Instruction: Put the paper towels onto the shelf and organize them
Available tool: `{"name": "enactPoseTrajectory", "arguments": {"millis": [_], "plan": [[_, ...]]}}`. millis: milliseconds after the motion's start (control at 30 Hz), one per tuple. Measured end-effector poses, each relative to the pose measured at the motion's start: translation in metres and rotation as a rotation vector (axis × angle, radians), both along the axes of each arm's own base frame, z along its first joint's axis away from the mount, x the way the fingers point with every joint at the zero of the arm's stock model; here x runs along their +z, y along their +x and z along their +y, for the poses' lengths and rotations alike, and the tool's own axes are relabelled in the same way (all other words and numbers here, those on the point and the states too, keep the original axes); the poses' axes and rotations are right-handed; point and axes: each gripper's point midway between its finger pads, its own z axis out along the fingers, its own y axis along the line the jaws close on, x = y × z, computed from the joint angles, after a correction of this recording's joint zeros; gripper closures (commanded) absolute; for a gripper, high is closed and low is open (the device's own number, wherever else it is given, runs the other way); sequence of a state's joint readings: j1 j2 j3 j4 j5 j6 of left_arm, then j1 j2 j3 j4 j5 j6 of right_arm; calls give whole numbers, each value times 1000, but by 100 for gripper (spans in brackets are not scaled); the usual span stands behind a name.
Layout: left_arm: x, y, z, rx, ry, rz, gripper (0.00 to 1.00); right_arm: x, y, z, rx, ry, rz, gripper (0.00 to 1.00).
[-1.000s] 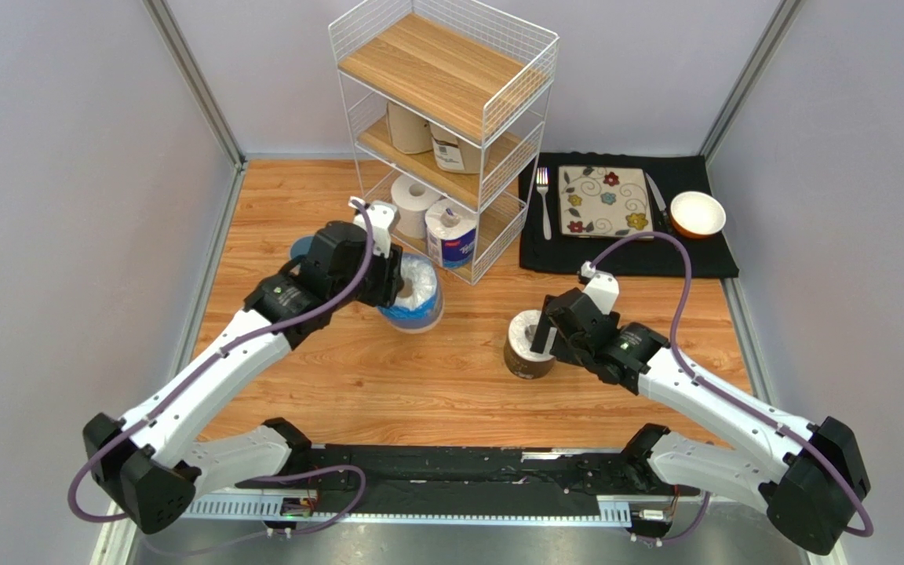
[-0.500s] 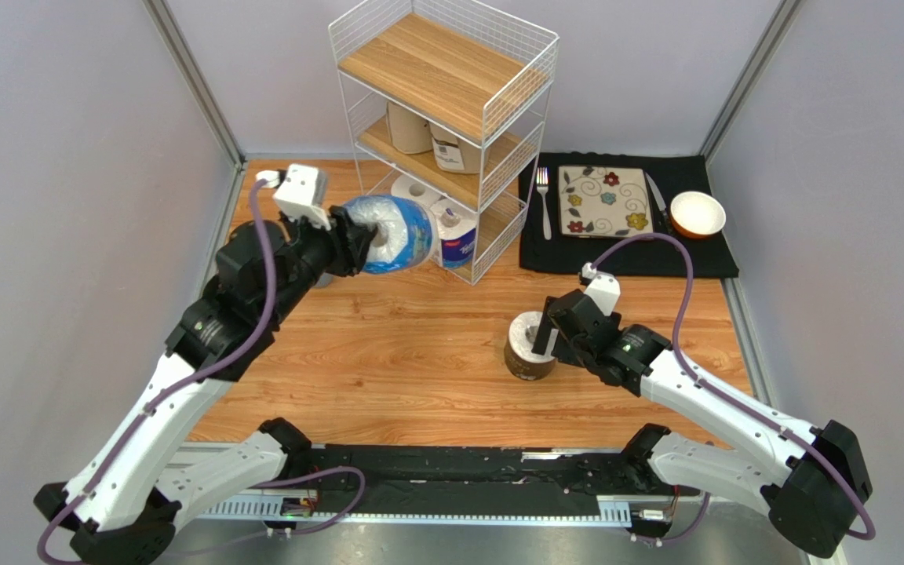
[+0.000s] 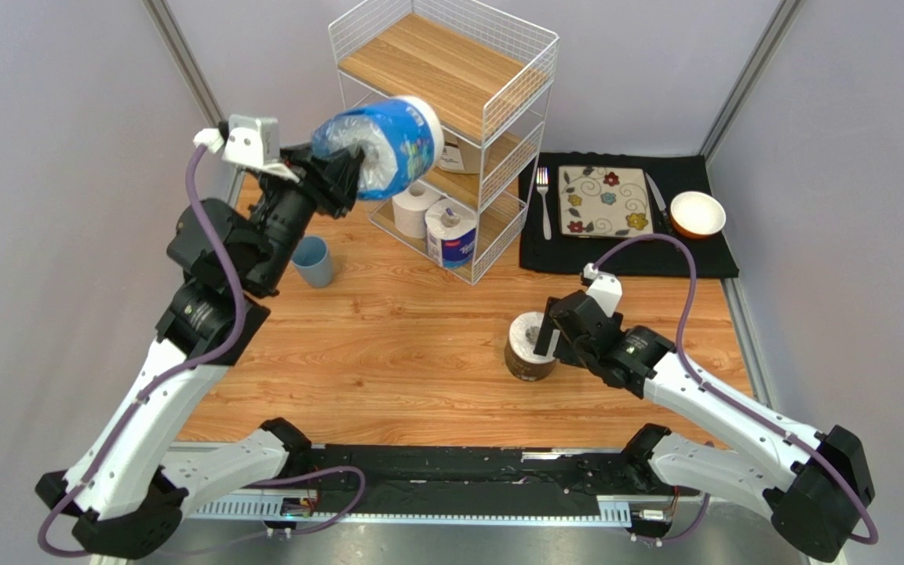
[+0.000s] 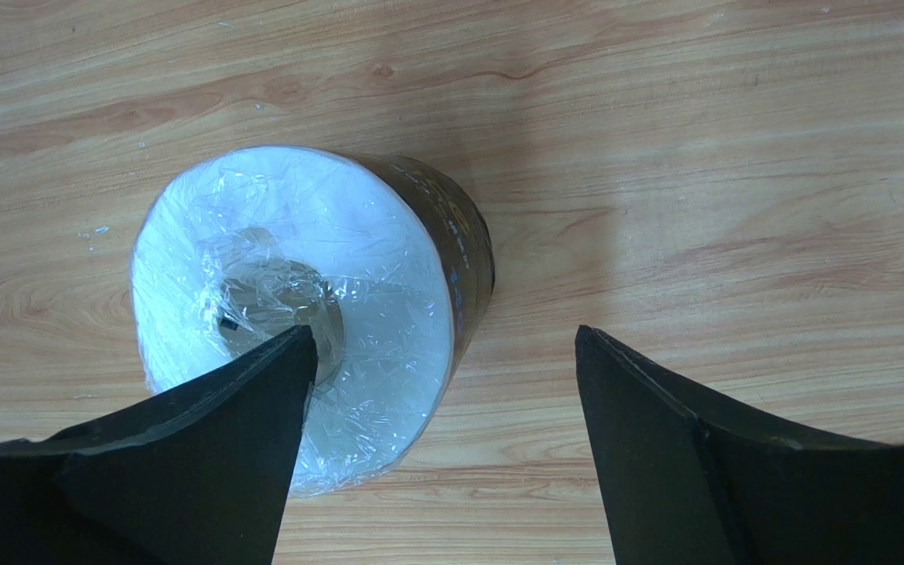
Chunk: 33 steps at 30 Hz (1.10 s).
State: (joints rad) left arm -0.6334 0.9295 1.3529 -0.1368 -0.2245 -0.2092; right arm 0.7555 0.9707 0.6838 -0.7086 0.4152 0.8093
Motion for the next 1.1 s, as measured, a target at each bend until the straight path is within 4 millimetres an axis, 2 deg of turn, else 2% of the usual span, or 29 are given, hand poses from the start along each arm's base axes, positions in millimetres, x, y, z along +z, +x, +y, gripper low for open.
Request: {"name": "enactPoseTrajectory", "arguments": {"millis": [133, 500, 600, 700, 800, 933, 1100], "plan": [[29, 20, -16, -2, 1, -66, 100, 1, 0, -1, 4, -2, -5, 16], [85, 77, -51, 38, 42, -156, 100, -1, -2, -5, 8, -8, -11, 16], [105, 94, -56, 54, 34, -182, 100, -2, -3, -7, 7, -7, -13, 16], [116, 115, -51, 63, 19, -194, 100, -3, -3, -8, 6, -10, -13, 16], [112, 136, -38, 92, 10, -172, 100, -3, -3, -9, 8, -12, -14, 16], [96, 162, -22, 121, 2, -123, 100, -4, -3, -9, 9, -8, -20, 15], [78, 176, -22, 108, 6, -67, 100, -4, -3, -10, 11, -9, -22, 15]]}}
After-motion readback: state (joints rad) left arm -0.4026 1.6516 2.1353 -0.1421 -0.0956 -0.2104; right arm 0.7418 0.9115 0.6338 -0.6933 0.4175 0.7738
